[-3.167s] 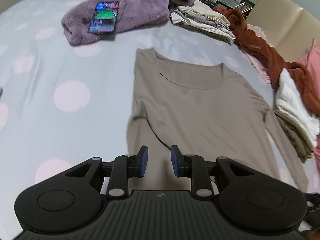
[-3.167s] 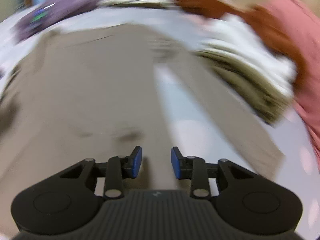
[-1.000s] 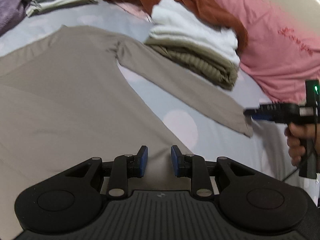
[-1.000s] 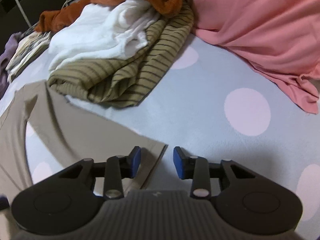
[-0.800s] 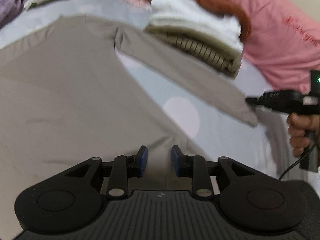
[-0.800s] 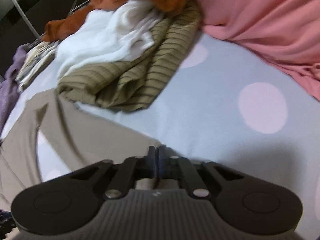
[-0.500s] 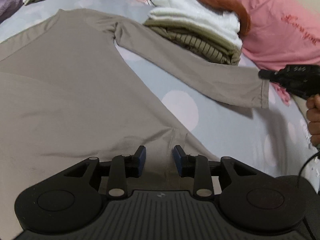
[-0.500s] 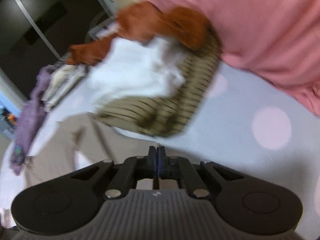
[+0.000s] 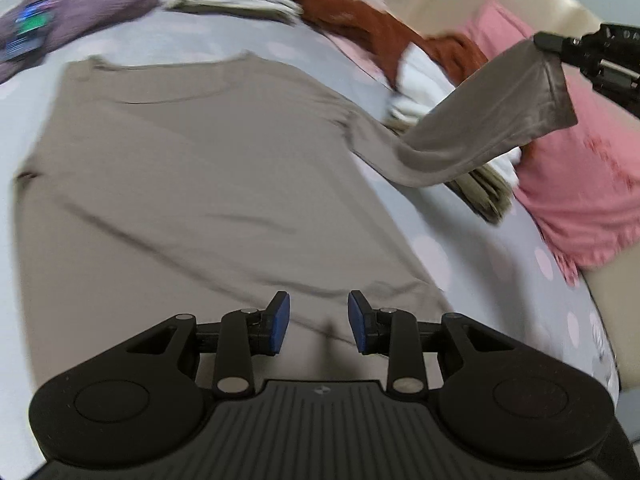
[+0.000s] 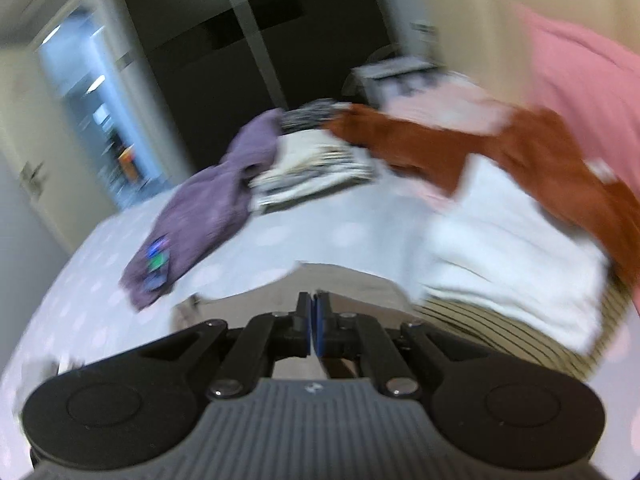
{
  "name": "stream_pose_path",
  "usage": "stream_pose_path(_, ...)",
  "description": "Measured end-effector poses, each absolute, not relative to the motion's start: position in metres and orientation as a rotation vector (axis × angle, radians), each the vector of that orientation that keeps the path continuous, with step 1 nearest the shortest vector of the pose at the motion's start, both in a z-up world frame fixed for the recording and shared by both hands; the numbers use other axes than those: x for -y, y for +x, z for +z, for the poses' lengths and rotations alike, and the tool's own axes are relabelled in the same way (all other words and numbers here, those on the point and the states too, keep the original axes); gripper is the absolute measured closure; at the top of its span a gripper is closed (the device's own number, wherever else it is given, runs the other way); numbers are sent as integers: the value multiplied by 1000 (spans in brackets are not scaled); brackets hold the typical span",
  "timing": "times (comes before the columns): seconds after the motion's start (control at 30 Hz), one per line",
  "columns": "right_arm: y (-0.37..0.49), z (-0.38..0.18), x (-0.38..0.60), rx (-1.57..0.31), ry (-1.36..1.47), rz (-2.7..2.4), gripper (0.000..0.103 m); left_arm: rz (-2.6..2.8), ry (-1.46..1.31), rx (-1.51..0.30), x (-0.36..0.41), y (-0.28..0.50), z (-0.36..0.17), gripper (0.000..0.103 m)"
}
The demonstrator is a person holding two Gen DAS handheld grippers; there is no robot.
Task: Fold clothes
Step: 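Carry the sleeve across the shirt body with the right gripper and release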
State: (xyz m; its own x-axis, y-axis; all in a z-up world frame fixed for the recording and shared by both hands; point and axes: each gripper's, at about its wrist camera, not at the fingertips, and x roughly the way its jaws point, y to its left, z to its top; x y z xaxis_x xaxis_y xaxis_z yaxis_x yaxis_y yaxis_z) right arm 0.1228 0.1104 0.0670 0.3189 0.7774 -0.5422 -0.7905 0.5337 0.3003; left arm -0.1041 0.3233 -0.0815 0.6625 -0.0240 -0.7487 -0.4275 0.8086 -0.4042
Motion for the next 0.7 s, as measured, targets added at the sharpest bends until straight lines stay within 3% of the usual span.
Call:
stream_pose_path(0.17, 33, 79, -207, -610, -287, 1213, 100, 358, -675, -770, -364, -156, -72, 74)
stream_pose_path(0.43, -98, -21, -321, -648, -763, 1411, 100, 551, -737, -721, -415, -234, -52, 74)
stream_pose_path(0.7, -125, -101, -320, -785, -898, 1433, 100, 623, -732, -706, -448, -244, -47, 68)
